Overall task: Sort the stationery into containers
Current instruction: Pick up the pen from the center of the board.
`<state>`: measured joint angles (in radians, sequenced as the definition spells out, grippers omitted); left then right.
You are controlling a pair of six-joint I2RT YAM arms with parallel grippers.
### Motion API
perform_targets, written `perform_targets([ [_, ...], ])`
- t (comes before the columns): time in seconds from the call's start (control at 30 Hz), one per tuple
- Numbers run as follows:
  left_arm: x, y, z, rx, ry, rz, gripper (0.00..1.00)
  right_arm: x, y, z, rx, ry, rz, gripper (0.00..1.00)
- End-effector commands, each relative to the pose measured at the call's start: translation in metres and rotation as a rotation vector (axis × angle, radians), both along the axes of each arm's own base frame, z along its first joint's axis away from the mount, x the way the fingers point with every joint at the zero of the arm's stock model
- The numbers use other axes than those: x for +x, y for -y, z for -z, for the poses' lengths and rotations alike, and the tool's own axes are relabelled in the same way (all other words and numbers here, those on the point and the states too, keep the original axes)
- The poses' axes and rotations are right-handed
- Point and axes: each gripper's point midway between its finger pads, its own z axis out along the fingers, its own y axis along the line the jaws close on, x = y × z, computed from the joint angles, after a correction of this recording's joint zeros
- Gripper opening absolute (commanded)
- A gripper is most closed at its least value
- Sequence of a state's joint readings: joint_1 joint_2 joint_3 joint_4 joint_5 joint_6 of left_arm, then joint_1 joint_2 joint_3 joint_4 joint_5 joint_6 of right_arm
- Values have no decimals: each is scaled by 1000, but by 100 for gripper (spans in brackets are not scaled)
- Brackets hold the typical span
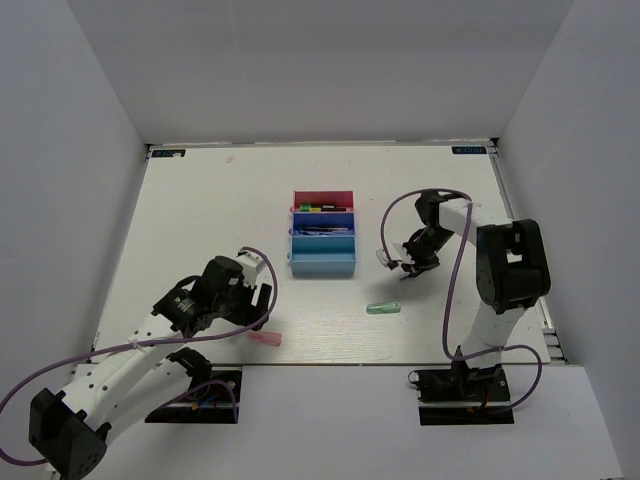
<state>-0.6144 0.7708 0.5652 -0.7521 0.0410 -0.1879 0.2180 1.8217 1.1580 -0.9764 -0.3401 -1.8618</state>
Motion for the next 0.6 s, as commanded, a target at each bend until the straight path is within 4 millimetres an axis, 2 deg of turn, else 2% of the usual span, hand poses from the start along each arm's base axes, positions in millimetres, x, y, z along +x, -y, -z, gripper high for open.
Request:
perform_targets([
  [0.0,3,2,-7,-16,20,4,87,-2,-4,-17,3,-56,123,0],
  [0.03,3,2,-7,-17,21,3,87,9,-12,-34,49,-18,141,0],
  [0.07,4,3,-7,-17,21,4,87,11,-17,-42,81,-12,157,0],
  [0.27,3,4,-5,-25,9,0,87,33,-54,-122,250,100,267,0],
  [0.33,3,5,-5,-27,2,-2,87,32,-67,-134,291,79,319,0],
  [0.37,2,5,-5,-27,2,1,87,43,-78,-146,328,137,308,0],
  [0.43,4,6,-5,-33,3,-2,87,44,-93,-153,350,140,341,0],
  [0.47,3,6,-3,-31,-3,-2,87,54,-109,-158,380,187,314,0],
  [0.5,3,7,-3,-33,-5,-5,87,54,-119,-154,367,185,327,0],
  [0.57,4,6,-2,-29,-14,-26,87,72,-141,-162,400,234,326,0],
])
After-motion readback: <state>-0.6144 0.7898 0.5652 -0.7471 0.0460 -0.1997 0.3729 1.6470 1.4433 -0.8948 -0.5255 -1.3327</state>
